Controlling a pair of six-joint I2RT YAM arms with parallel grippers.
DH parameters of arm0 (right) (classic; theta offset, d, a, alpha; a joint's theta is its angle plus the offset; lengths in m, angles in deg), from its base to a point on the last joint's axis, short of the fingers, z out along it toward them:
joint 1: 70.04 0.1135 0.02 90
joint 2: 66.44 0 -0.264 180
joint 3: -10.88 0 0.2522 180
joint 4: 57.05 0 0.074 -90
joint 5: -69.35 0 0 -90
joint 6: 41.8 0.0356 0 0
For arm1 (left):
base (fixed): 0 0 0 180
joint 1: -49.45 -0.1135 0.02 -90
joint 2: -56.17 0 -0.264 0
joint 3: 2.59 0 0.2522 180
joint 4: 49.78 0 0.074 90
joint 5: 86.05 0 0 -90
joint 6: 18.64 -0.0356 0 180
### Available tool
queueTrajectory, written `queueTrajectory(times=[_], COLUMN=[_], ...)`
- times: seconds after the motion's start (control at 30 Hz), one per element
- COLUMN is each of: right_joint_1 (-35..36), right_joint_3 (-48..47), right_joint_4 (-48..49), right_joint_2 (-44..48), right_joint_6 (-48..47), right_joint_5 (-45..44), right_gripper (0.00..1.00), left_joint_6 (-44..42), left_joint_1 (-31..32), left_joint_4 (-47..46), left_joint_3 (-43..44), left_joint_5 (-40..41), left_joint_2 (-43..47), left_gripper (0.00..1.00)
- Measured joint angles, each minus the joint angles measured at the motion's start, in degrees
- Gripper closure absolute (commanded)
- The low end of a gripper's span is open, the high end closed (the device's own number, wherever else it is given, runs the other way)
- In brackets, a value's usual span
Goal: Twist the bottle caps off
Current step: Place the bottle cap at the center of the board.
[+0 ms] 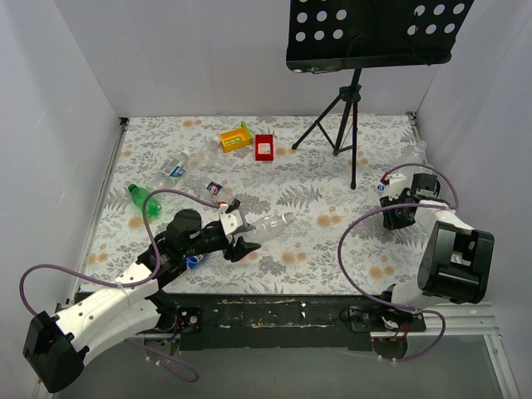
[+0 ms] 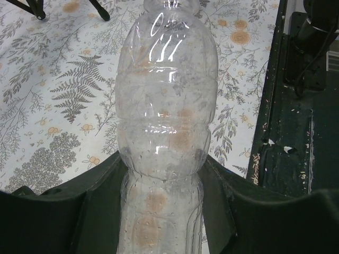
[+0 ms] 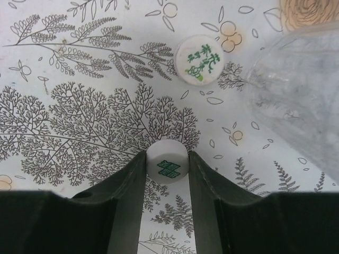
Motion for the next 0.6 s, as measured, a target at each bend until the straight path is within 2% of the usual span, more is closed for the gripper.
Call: queueTrajectory(times=[0.13, 0.33, 0.53, 0.6], right_joint_1=[0.0, 0.0, 0.0, 0.02], right_joint_3=[-1.36, -2.8, -5.79, -7.26], right_joint_4=[-0.11, -3.87, -13.81, -18.64], right_joint_2=[-0.22, 4.33, 12.0, 15.41], right_joint_6=[0.59, -0.48, -7.91, -12.04], right_joint_5=[-0.13, 1.18, 11.28, 16.76], right_gripper=[0.38, 0.36, 0.35, 0.32], left_joint_6=[0.24, 0.87, 2.27, 3.15], left_joint_1=[0.0, 0.0, 0.0, 0.0], left_joint_4=[-0.11, -0.85, -1.44, -2.05], left_joint_3=[0.0, 0.0, 0.0, 0.02], left_joint_5=[-0.92, -2.86, -5.53, -6.71], left_joint_2=[-0.04, -0.31, -1.16, -1.44], left_gripper=[0.86, 0.86, 0.86, 0.86])
